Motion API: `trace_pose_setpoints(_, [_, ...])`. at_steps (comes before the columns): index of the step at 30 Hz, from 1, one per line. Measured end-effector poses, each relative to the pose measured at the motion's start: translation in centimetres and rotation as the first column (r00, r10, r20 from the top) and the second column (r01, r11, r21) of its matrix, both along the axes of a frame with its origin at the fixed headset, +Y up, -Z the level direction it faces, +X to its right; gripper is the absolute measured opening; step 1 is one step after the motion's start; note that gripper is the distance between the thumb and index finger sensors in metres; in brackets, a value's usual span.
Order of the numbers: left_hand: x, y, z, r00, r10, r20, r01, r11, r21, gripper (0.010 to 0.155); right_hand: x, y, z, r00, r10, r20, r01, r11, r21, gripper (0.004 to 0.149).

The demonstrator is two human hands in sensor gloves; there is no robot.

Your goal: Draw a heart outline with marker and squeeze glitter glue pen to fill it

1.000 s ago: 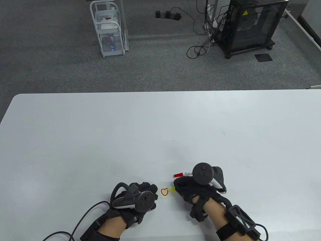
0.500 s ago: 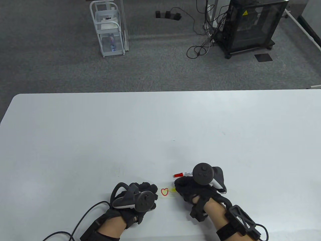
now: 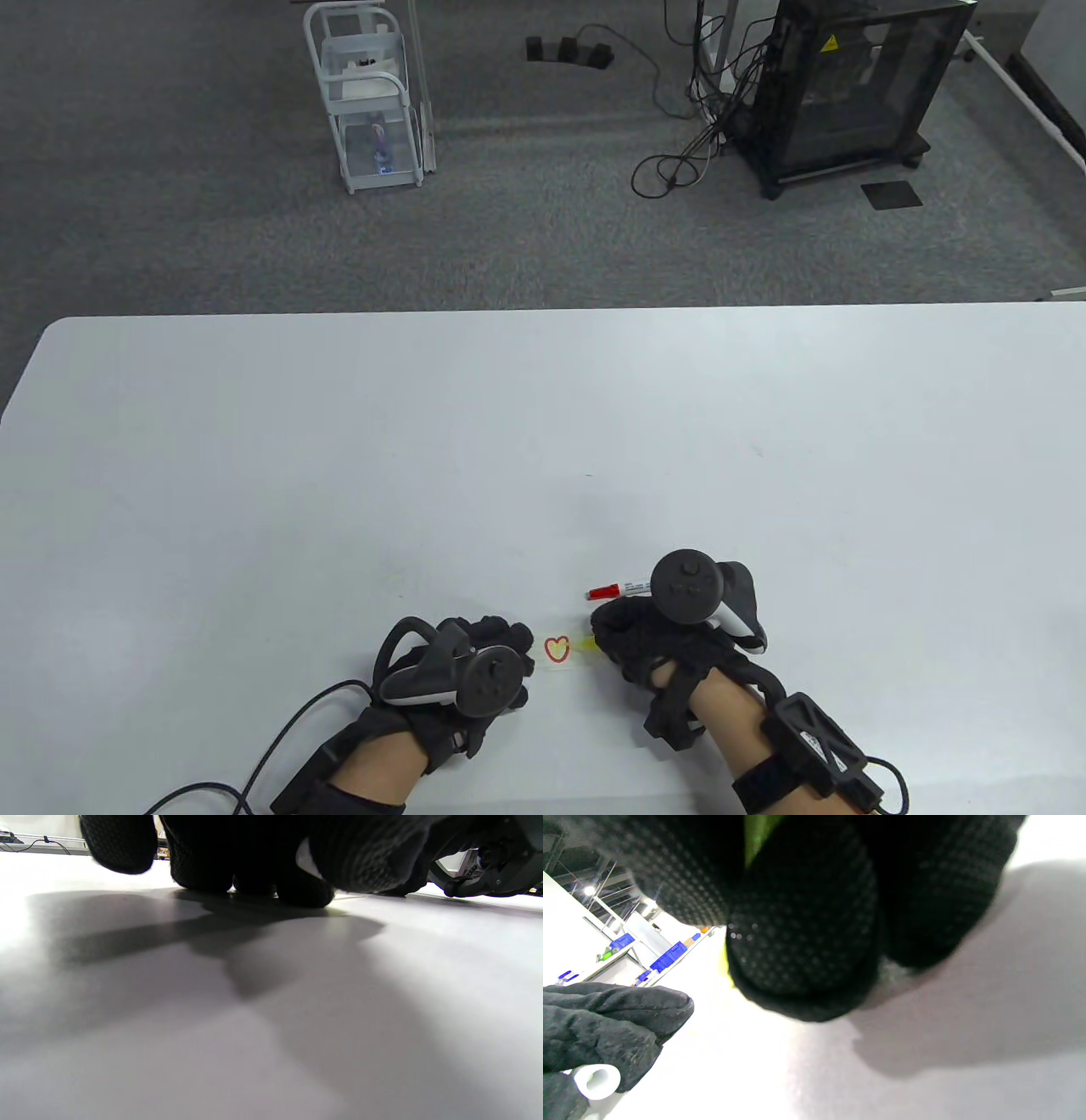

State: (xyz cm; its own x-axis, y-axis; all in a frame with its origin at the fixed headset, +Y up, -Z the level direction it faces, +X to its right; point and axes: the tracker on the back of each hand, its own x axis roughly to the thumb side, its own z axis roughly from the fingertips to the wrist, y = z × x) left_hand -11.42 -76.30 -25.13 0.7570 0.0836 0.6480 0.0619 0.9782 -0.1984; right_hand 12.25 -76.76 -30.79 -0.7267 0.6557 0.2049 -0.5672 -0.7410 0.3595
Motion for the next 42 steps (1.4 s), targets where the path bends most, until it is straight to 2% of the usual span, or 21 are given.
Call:
trace_pose_setpoints(5, [-0.02,-0.01,-0.02,1.0,0.001,-0.001,-0.001,1.0,-0.001,0.046,0.04,-0.09,-0.04,1.0,-0.004,0.025,0.004,1.0,-0.004,0.045])
trace_pose_setpoints(9, [-0.01,-0.01,-0.02,1.0,0.001,-0.001,-0.001,1.0,-0.001,0.046,-0.17,-0.02,-0.04,1.0,0.015,-0.016,-0.015,1.0,-0.012,0.045])
trace_pose_setpoints(12, [-0.02,-0.01,-0.02,1.0,0.001,-0.001,-0.001,1.0,-0.001,0.046,-0.06,-0.16,-0.03,1.0,-0.011,0.028,0.011,1.0,-0.002,0.045])
trace_pose_setpoints(19, [-0.07,0.04,0.0,1.0,0.001,-0.001,-0.001,1.0,-0.001,0.046,-0.38,-0.02,0.07,1.0,0.023,-0.013,-0.023,1.0,0.003,0.045])
trace_pose_setpoints(23, [-0.06,0.03,0.0,1.0,0.001,-0.001,-0.001,1.0,-0.001,0.047,-0.25,-0.1,0.04,1.0,0.01,0.027,-0.01,1.0,0.01,0.045])
trace_pose_setpoints(29, [-0.05,0.02,0.0,1.0,0.002,0.0,-0.002,1.0,-0.002,0.046,-0.36,0.0,0.03,1.0,0.022,-0.018,-0.022,1.0,-0.008,0.045])
trace_pose_setpoints(34, [-0.05,0.02,0.0,1.0,0.002,0.0,-0.002,1.0,-0.002,0.046,-0.08,-0.1,0.0,0.999,-0.004,0.041,0.004,1.0,-0.004,0.045])
trace_pose_setpoints(38, [-0.08,0.06,0.01,1.0,0.001,0.0,-0.001,1.0,-0.001,0.047,-0.32,0.04,-0.02,0.999,0.026,-0.023,-0.026,0.999,-0.019,0.045])
trace_pose_setpoints(42, [-0.06,0.05,0.0,1.0,0.001,0.0,-0.001,1.0,-0.002,0.046,0.02,-0.08,-0.06,1.0,-0.021,0.012,0.021,1.0,-0.014,0.046])
